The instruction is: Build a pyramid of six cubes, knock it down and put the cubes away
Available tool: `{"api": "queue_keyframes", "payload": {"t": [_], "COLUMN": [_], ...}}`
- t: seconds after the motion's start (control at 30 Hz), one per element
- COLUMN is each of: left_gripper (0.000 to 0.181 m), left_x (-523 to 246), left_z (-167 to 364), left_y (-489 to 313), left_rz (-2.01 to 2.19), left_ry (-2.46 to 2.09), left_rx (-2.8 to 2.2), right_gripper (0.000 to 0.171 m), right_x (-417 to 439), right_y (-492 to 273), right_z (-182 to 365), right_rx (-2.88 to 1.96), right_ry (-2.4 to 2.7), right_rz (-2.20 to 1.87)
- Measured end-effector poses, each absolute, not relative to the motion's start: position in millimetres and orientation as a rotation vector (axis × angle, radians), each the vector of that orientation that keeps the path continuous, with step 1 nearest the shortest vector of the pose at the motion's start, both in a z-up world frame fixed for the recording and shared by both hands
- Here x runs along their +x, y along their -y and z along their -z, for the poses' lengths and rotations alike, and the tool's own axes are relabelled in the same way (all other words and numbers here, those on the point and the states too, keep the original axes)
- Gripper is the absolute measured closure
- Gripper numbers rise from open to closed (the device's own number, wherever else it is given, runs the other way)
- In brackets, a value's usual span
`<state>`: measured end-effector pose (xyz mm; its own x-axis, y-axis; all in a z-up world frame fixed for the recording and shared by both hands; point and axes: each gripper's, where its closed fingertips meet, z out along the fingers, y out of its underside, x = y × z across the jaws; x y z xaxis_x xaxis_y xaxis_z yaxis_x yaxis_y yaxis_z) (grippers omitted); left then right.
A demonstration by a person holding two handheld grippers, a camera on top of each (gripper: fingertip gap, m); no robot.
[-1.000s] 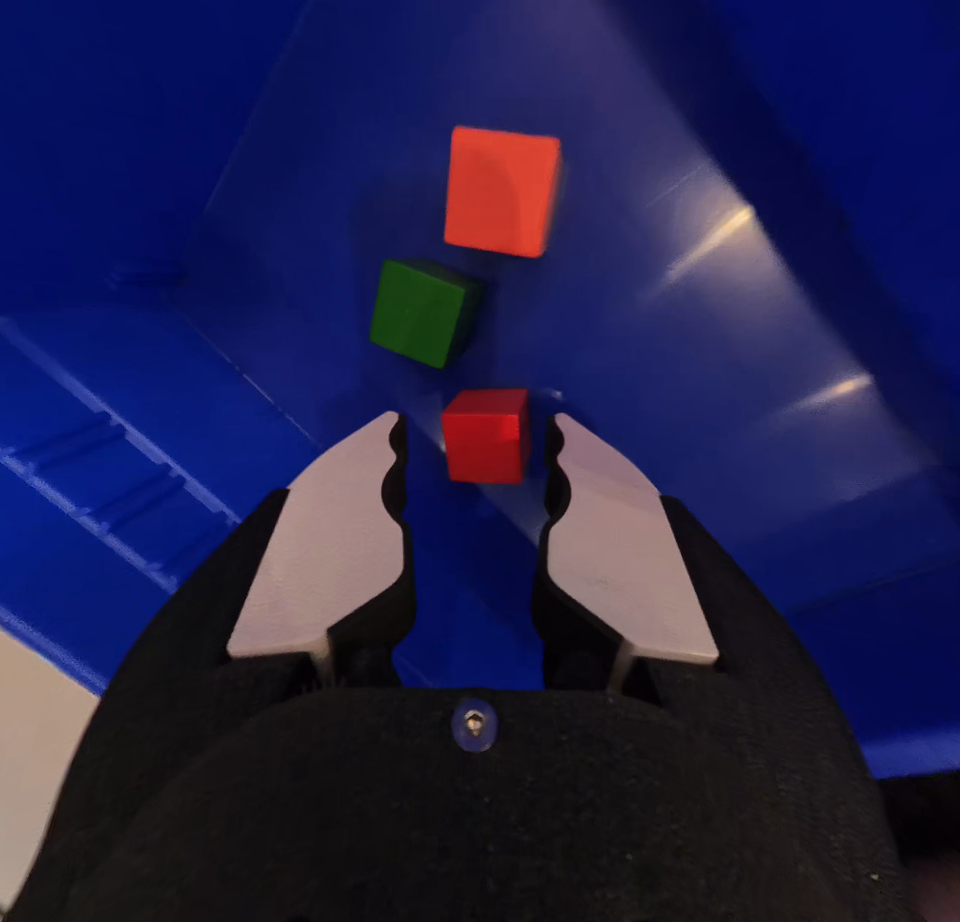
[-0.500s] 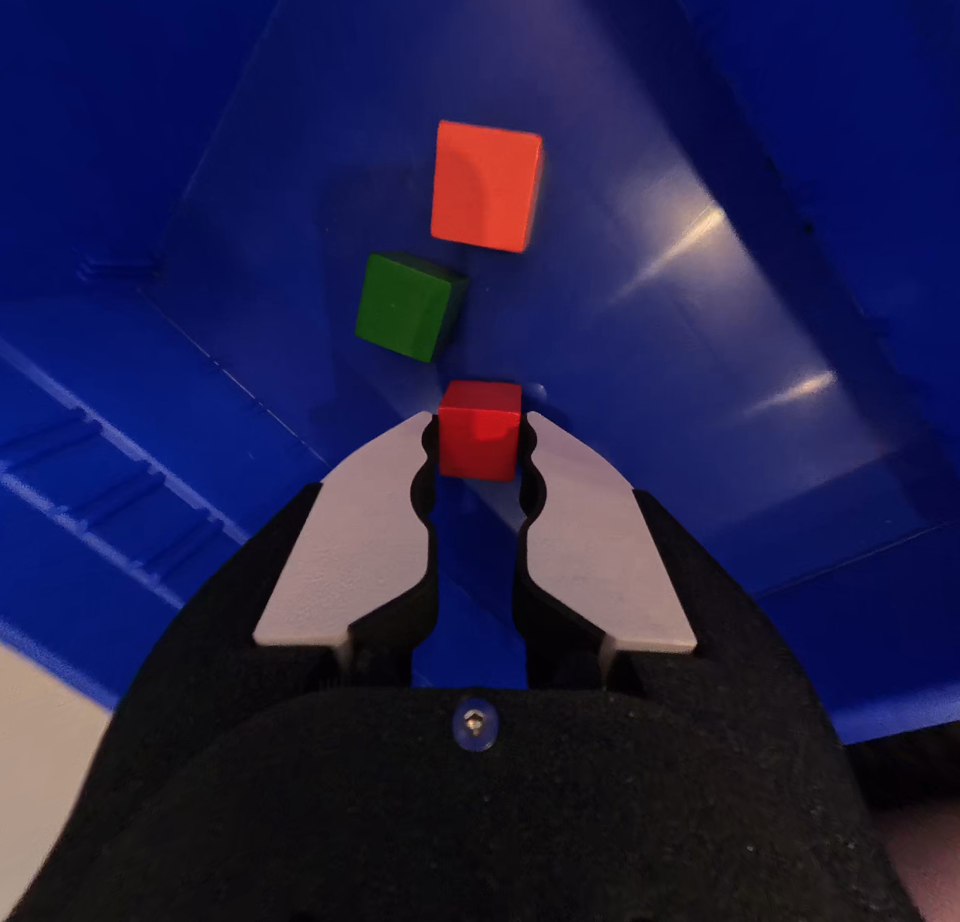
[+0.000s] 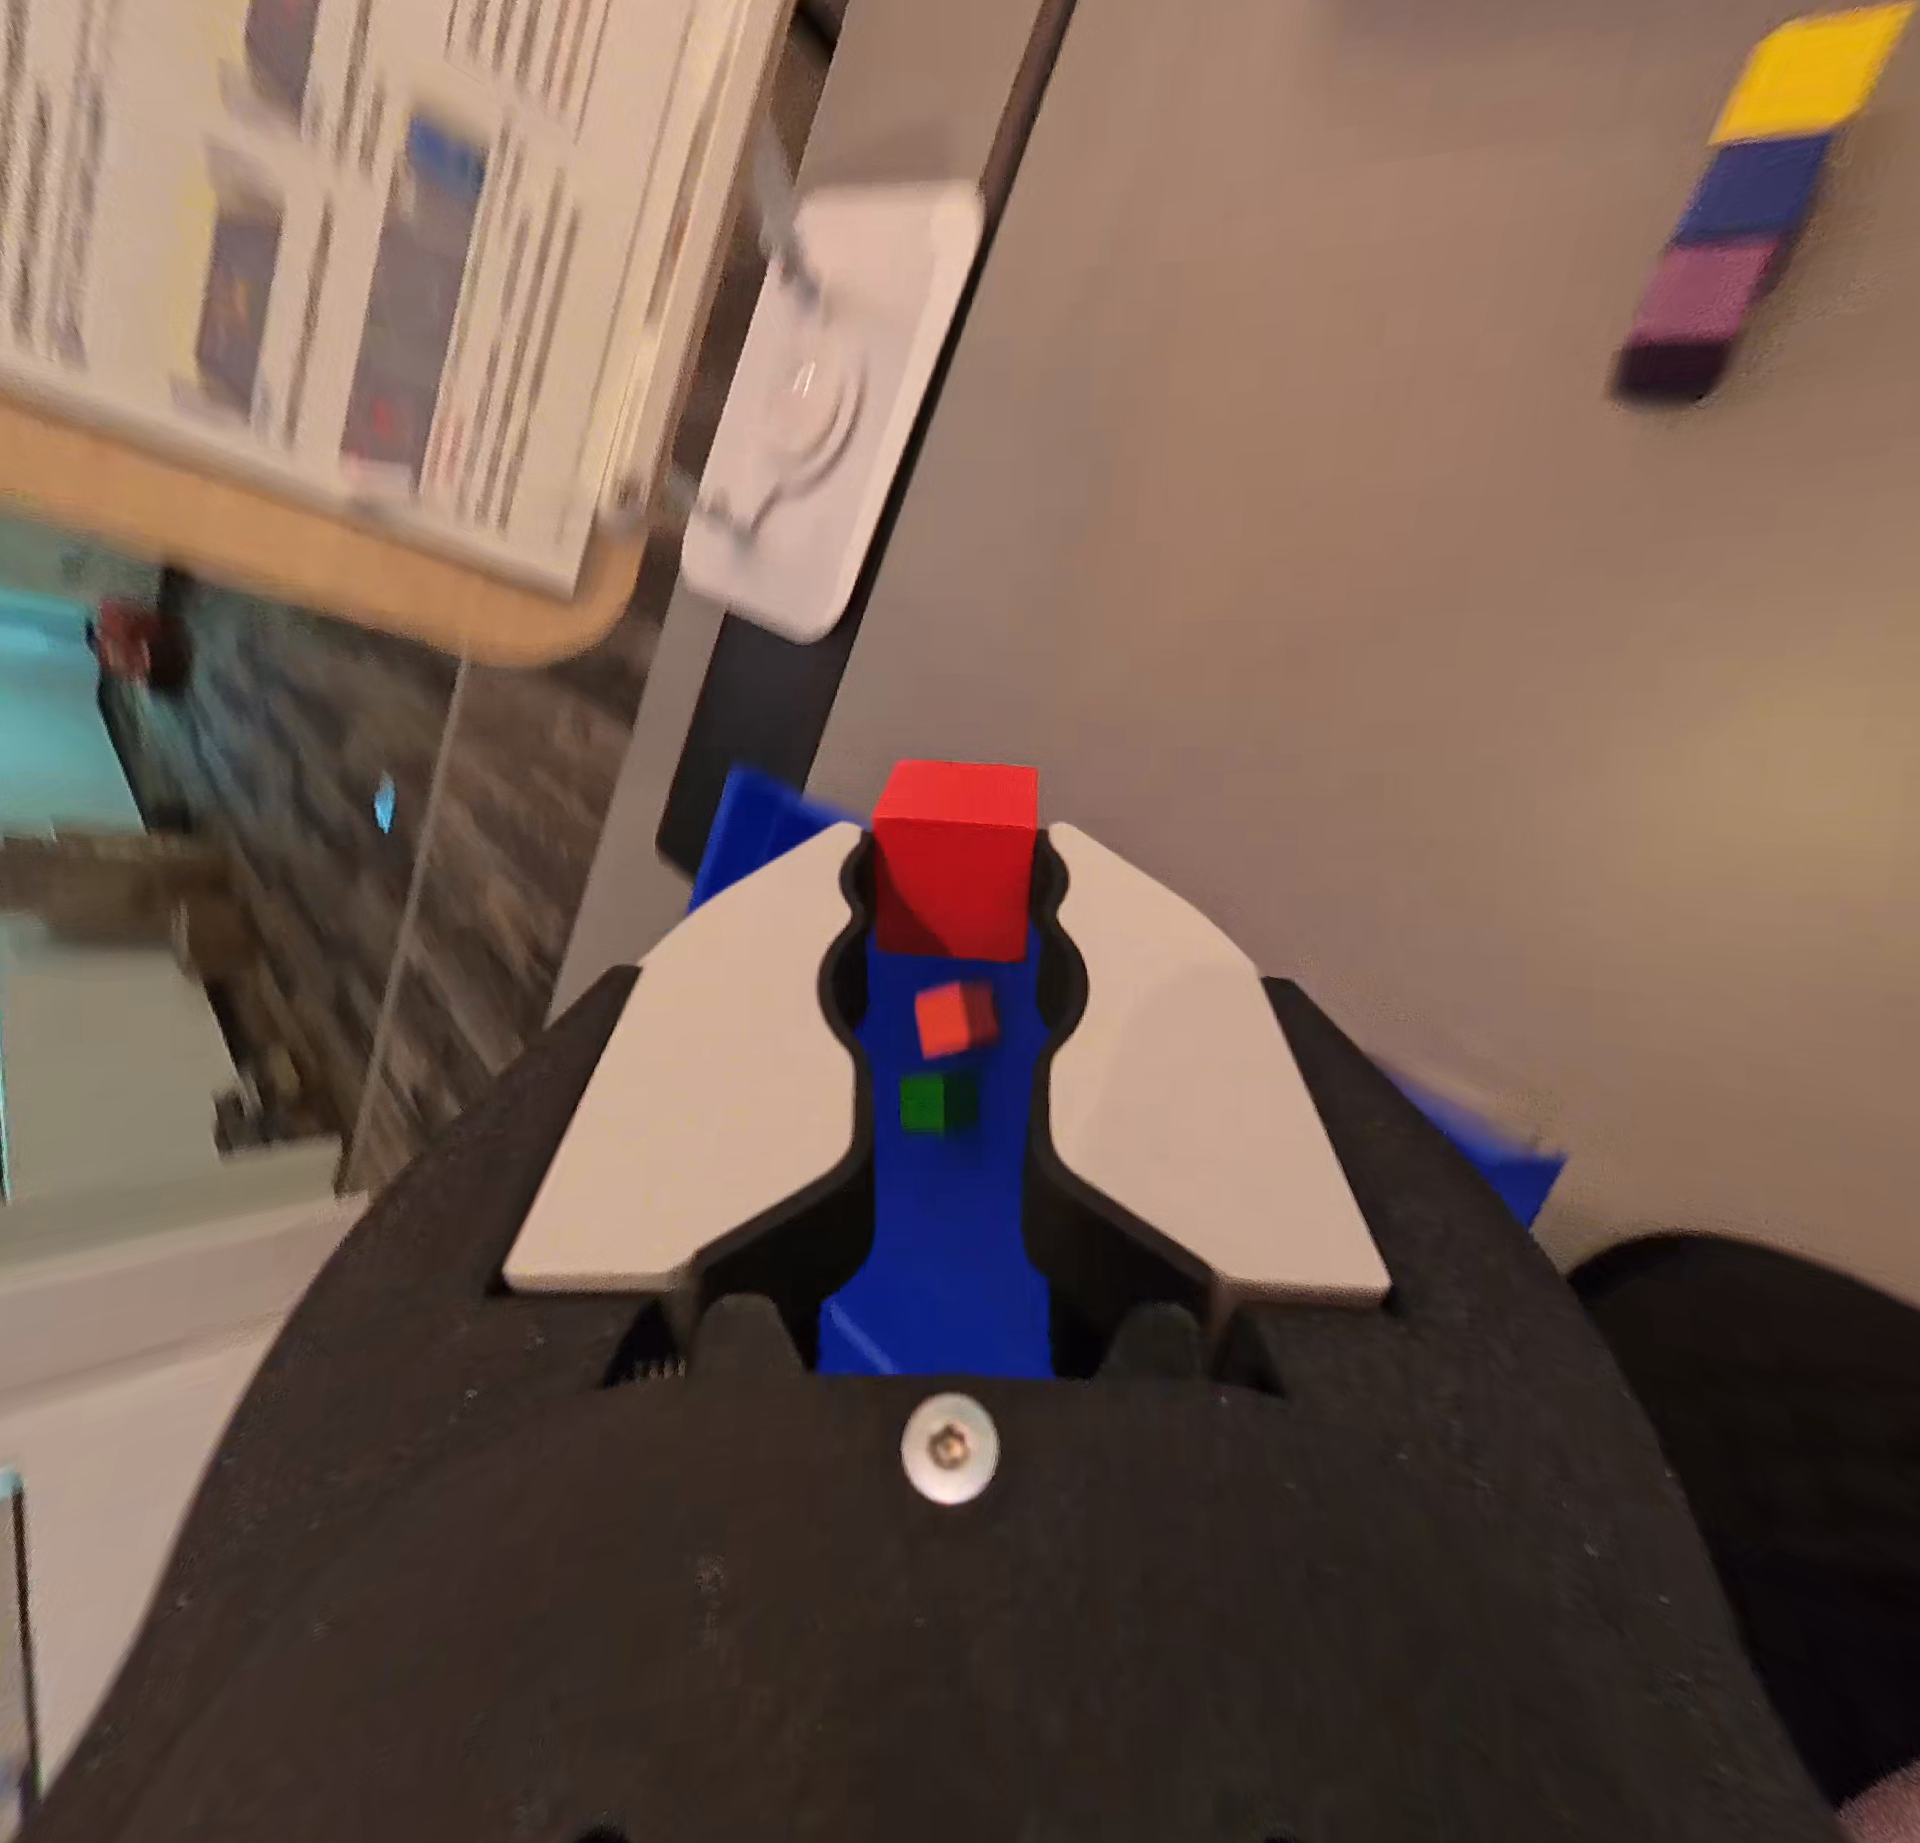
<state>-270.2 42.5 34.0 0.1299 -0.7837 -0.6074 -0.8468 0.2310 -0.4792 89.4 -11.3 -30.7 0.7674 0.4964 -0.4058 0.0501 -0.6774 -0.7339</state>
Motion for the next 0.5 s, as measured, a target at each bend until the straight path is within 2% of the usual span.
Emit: {"api": "queue_keyframes", "payload": {"t": [0.17, 0.27, 0.5], "left_gripper": [0.153, 0.153, 0.153], "left_x": [-170.9, -115.9, -62.7], "left_z": [-27.6, -6.0, 67.0], "left_y": [9.3, 33.7, 48.3], "left_rz": [0.155, 0.321, 0.35], "left_ry": [-1.79, -1.82, -1.875], "left_rx": [-1.308, -1.309, -1.545], "right_gripper": [0.128, 0.128, 0.128], "right_x": [86.8, 86.6, 90.8], "right_y": [13.7, 15.3, 19.0], "right_z": [23.2, 18.1, 7.8], "right_rx": [-2.197, -2.182, -2.144], "right_ry": [0.421, 0.428, 0.423], "right_rz": [-0.771, -0.768, -0.778]}}
